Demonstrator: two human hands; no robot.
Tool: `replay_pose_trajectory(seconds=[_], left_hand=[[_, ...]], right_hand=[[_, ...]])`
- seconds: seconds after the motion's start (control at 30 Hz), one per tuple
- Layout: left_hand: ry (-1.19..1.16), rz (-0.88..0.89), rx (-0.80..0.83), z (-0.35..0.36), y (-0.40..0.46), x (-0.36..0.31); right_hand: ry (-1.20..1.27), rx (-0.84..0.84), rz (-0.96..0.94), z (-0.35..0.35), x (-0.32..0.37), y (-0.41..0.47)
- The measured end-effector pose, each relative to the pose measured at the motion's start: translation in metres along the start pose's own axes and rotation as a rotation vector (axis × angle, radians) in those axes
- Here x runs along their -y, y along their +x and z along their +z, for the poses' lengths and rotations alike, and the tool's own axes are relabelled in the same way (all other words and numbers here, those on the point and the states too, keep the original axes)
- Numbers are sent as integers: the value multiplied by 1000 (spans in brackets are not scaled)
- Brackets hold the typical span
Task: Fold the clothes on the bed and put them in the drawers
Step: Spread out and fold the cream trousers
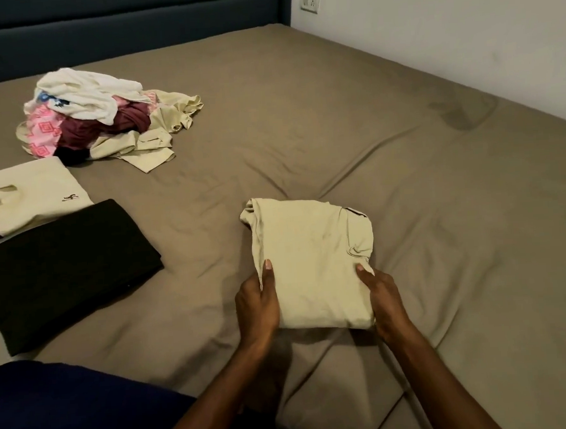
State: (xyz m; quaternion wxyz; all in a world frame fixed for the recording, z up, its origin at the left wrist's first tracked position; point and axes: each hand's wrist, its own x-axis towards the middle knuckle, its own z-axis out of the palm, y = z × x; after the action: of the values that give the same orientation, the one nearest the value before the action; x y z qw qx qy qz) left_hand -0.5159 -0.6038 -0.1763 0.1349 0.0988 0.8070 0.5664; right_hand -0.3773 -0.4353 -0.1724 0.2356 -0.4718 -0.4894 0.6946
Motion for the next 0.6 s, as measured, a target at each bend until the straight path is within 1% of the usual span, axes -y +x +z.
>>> replay_pose_trajectory(seconds=[0.07,0.13,0.17,0.23,0.3,0.37,0.43,0.47,0.5,0.53,0.6], left_hand=[[84,33,-15,-7,0,6],[261,1,10,-9,5,15],[347,-18,36,-8,6,16],[475,-19,37,-3,6,16],[590,39,-4,-2,5,11],[669,213,-90,-1,6,8],[726,465,-142,10,13,3],[757,560,-111,17,19,0],[791,611,-47,24,23,-1],[831,622,30,32,28,1],[890,557,129,45,35,14]], right_hand=[[-101,-51,-44,2,-9,-6],[-191,-52,-63,5,-20,-11],[-283,-93,-104,6,-22,-12],[-559,-255,-240,12,-17,-10],[-814,-415,-419,26,-6,-7],[-986,-466,-633,38,4,-2],[-1096,-387,-793,49,15,9],[-1151,-318,-847,53,20,16],[-1224,-248,-899,55,20,24],[-1307,-178,-942,56,13,35],[-1440,-59,-942,55,-5,60]])
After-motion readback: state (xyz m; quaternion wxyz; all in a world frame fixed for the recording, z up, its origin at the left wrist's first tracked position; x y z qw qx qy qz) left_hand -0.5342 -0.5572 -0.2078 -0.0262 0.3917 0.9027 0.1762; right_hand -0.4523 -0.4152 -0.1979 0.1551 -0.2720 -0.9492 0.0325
